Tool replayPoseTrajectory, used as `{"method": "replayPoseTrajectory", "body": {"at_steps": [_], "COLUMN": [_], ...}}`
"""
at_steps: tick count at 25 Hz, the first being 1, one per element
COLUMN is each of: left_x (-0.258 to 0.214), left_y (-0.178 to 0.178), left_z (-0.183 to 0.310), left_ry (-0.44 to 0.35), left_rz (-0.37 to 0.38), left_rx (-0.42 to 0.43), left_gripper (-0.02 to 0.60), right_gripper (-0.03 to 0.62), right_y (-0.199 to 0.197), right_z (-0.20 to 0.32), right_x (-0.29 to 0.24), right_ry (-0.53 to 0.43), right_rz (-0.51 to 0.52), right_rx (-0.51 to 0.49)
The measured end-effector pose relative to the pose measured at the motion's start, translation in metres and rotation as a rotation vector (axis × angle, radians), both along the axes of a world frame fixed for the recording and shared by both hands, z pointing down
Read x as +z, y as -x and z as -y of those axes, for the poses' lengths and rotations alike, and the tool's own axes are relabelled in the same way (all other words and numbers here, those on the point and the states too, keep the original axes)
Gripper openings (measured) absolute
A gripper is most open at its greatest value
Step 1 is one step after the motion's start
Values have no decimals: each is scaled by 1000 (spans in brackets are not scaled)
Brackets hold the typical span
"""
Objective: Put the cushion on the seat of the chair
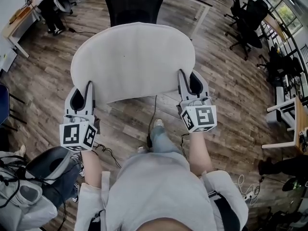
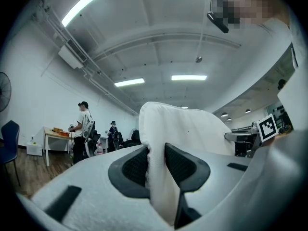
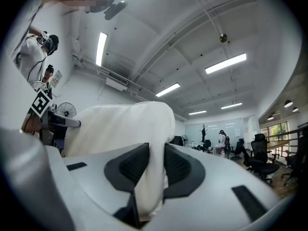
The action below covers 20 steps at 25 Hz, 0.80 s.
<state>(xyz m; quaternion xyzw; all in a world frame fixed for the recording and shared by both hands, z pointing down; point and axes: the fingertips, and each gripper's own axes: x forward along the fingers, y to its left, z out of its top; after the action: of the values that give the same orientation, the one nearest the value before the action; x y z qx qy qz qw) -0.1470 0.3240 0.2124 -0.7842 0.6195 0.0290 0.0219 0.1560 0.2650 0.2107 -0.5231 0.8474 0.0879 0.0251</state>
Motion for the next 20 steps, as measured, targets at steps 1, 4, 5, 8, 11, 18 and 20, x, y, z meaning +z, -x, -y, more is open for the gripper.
{"method": "replayPoseTrajectory", "body": {"at_steps": [1, 4, 5, 8, 11, 18, 20], "left_x": [2, 4, 4, 1, -3, -10, -11], "left_y": [0, 0, -1, -2, -3, -10, -14], "left_z": [7, 30, 38, 61, 86, 138, 152], "left_ry": [6, 17, 19, 18, 12, 14, 15], "left_rz": [2, 6, 8, 10, 12, 12, 14], "left_rx": [-1, -4, -7, -14, -29, -74, -83], "left_gripper": [77, 77, 77, 77, 77, 77, 77], "right_gripper": [86, 86, 86, 86, 85, 86, 86], "right_y": [1, 1, 1, 0, 0, -4, -9], "right_z": [7, 31, 40, 68, 99, 165, 182], "right_x": [2, 6, 6, 4, 0, -7, -8], "right_ry": [4, 13, 16, 18, 13, 15, 17], "right_rz": [-2, 0, 3, 11, 15, 24, 28], "right_rx": [1, 0, -2, -11, -32, -81, -93]}}
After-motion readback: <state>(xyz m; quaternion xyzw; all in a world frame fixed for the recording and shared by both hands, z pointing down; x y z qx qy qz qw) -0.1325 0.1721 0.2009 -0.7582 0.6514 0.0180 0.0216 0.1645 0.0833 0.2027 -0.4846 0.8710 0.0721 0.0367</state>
